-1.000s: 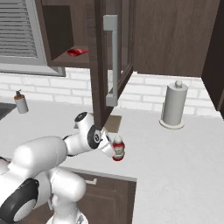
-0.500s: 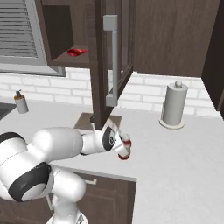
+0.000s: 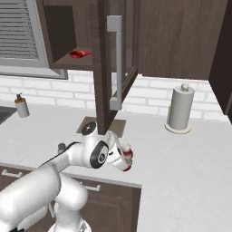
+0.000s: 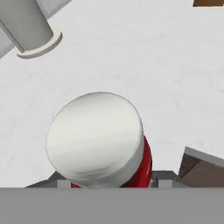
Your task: Put the shaker and condiment bottle from the counter next to their counterparts in the cabinet.
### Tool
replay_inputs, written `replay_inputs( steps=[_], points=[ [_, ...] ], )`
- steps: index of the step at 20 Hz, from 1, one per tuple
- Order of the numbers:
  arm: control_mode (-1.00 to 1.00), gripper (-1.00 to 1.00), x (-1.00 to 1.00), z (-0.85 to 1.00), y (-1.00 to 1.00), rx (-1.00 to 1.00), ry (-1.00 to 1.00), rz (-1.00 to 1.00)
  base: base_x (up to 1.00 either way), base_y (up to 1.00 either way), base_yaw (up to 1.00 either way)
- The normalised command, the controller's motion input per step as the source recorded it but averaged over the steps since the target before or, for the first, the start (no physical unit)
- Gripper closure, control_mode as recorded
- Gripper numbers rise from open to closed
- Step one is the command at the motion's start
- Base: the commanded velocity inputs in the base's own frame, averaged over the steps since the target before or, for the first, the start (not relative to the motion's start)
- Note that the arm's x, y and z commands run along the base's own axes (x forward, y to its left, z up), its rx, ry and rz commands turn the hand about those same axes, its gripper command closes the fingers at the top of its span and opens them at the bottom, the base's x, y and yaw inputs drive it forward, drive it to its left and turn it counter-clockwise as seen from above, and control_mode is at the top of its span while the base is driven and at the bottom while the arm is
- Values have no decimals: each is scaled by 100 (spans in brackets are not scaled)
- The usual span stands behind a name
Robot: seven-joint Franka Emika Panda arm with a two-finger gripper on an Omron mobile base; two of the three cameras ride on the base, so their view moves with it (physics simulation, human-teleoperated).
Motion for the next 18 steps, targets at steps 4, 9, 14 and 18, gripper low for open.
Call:
replay_inputs(
  steps=[4, 9, 14, 18],
  points=[
    [-100, 100, -96, 75, 4, 0, -8, 0, 0, 0, 0],
    [-100, 100, -55, 78, 54, 0, -5, 11, 0, 0, 0],
    [-100, 100, -20, 83, 63, 0, 1, 22, 0, 0, 0],
    [-100, 100, -7, 82, 78, 0, 3, 22, 0, 0, 0]
  ],
)
